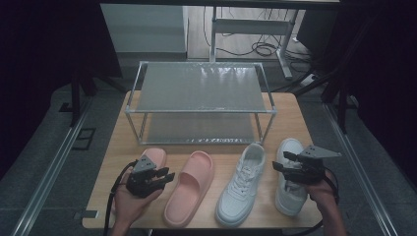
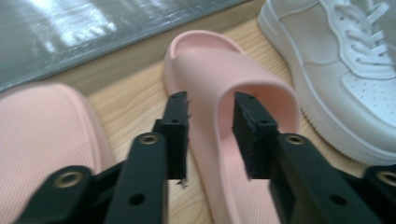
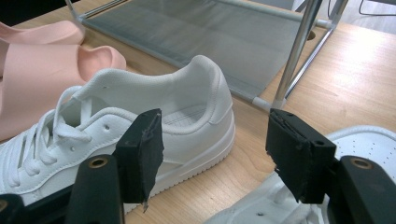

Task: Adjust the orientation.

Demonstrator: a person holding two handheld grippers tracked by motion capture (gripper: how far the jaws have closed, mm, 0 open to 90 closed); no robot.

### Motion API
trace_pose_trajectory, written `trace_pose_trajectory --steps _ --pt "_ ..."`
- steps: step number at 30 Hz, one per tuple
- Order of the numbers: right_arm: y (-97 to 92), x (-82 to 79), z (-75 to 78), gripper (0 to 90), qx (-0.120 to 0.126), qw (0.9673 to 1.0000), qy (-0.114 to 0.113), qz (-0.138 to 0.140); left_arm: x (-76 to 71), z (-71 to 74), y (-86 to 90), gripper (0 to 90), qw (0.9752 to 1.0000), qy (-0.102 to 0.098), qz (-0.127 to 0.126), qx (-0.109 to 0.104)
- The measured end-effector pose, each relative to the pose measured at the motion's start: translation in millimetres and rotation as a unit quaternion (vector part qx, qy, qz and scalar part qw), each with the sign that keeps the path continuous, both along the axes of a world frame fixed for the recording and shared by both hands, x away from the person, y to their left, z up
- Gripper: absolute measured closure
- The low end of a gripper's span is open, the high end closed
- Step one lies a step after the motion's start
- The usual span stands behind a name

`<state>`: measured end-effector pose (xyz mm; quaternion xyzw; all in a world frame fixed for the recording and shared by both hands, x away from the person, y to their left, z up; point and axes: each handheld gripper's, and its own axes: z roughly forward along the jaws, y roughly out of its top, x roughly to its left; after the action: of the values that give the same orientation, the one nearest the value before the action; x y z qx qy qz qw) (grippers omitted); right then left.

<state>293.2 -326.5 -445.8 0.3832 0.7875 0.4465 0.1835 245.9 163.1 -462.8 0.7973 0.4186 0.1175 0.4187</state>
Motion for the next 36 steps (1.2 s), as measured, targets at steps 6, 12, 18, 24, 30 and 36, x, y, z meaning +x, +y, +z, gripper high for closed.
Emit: trace_pose_trajectory --steps 6,12,18,24,30,36 --pt "-2.0 -4.3 -0.4 37.6 -0.001 0.9997 0.005 -0.025 -11.7 1.7 15.3 82.6 0.9998 -0.003 0.011 0.019" --pt "-0.5 -9.0 2.8 37.4 -0.003 0.9994 0.004 -0.033 -16.1 1.1 34.3 90.0 0.9994 -0.001 0.028 0.021" --pt "10.2 -10.0 4.9 37.0 -0.008 0.9999 0.001 -0.012 -24.6 -5.2 42.2 90.0 0.9986 0.001 0.048 0.021" --pt "13.7 -10.8 4.6 36.8 -0.015 0.9999 0.002 -0.008 -23.8 -14.4 40.8 90.0 0.9984 0.021 0.045 0.026" --pt "13.6 -12.2 5.0 36.7 -0.016 0.9998 0.002 -0.009 -30.6 -19.2 35.9 90.0 0.998 0.025 0.048 0.031" --pt "15.5 -12.5 5.3 36.4 -0.009 0.9999 0.007 0.006 -36.6 -32.0 36.3 90.0 0.9969 0.045 0.054 0.035"
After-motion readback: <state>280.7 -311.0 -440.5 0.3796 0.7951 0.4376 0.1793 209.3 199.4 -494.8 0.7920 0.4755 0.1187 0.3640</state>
